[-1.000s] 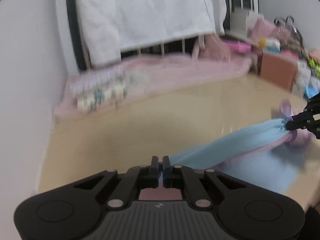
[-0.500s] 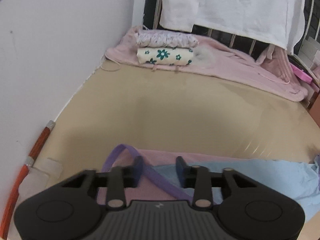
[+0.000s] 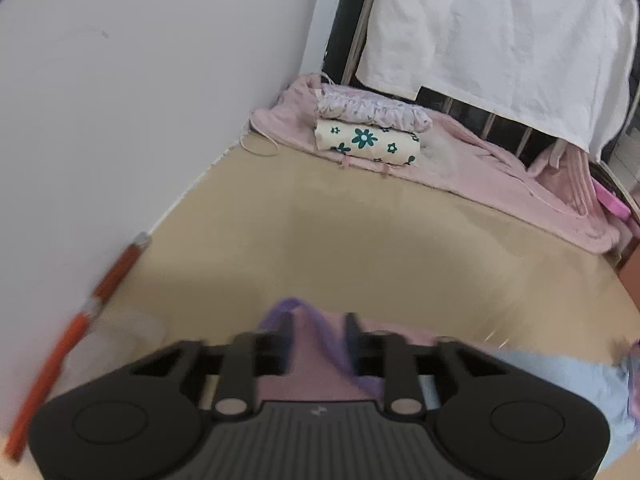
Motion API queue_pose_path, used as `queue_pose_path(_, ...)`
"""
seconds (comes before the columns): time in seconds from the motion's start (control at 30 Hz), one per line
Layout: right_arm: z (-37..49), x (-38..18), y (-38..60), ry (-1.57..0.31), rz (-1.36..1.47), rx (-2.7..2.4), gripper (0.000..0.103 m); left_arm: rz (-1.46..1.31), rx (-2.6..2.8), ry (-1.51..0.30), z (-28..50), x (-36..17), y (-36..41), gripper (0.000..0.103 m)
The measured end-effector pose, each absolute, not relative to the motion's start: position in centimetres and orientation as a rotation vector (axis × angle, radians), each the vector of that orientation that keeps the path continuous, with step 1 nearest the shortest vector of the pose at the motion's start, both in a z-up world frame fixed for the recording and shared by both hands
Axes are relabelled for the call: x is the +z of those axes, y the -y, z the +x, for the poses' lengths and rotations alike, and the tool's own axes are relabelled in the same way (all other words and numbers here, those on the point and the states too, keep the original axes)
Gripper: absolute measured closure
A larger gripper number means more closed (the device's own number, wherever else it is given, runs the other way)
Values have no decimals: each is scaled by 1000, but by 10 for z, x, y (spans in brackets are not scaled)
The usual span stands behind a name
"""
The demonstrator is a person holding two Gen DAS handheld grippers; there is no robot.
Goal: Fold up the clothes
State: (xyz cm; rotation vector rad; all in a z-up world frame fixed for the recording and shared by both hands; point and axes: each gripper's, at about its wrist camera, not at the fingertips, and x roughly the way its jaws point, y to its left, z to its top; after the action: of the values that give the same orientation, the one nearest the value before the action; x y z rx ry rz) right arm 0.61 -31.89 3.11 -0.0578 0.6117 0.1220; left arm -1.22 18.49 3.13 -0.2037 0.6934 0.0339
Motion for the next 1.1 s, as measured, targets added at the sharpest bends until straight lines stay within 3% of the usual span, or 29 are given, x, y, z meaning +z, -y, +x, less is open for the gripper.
queue_pose_path(0.17,-1,35,317,-590,-43,148,46,-32,54,-713,-10,24,-148,68)
queue_pose_path(0.23,0,35,316,-588,-31,140,46,-45,57,-729,-6,20,-147,90)
queue_pose_path(0.33,-3,35,317,-585,-33,136,46,-75,63,-738,-3,16,-149,103)
queue_pose_path(0.6,-14,39,324,-550,-15,122,46,-183,88,-672,1,20,-170,103)
queue_pose_path(0.67,-16,42,324,-541,-17,120,46,-208,101,-662,-5,21,-174,94)
queue_pose_path(0.73,-17,43,324,-534,-19,121,46,-186,114,-685,-4,19,-173,63)
queue_pose_path(0.87,-17,42,324,-524,-1,120,46,-103,90,-688,-2,14,-156,64)
queue_pose_path(0.93,-18,42,323,-515,11,118,46,-66,78,-681,-1,12,-149,99)
queue_pose_path(1.1,-19,42,324,-513,6,110,46,-144,84,-683,5,13,-160,102)
